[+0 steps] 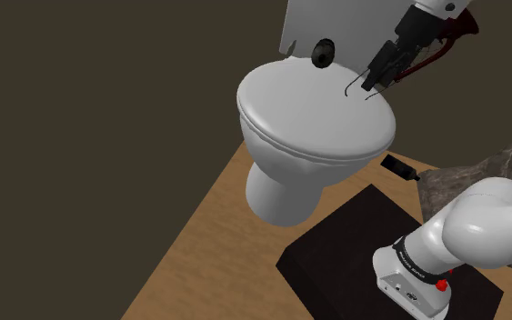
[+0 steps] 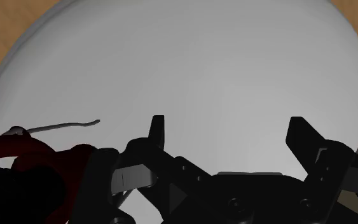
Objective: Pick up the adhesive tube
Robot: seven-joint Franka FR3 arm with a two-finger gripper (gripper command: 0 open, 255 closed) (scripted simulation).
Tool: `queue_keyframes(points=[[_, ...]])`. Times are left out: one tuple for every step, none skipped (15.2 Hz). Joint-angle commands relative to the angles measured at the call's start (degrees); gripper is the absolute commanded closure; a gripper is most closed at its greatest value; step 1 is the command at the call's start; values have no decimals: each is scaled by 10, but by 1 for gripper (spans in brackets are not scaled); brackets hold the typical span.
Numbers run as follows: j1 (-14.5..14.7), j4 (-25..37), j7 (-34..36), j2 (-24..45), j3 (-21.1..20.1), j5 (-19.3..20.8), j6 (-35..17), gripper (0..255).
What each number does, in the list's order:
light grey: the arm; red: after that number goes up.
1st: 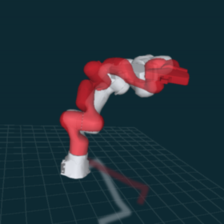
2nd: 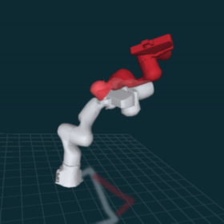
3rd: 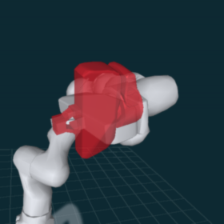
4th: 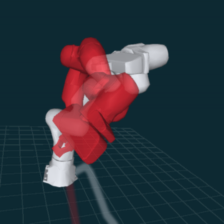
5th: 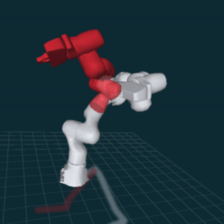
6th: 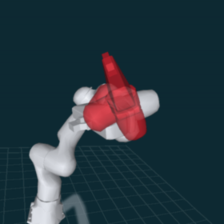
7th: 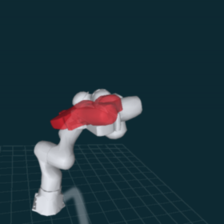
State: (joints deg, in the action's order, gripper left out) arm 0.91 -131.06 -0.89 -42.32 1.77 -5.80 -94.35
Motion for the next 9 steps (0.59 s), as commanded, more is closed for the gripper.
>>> queue_keyframes(points=[[0,0,0,0,0,0,0,0],[-6,9,17,19,-9,6,-15,0],[-13,18,34,37,-17,13,-29,0],[-20,28,51,56,-26,20,-42,0],[-27,39,68,76,-34,28,-54,0],[-34,51,86,95,-42,37,-65,0],[-41,63,104,114,-50,47,-75,0],[-48,77,123,134,-57,57,-84,0],[-56,91,142,154,-64,68,-91,0]])
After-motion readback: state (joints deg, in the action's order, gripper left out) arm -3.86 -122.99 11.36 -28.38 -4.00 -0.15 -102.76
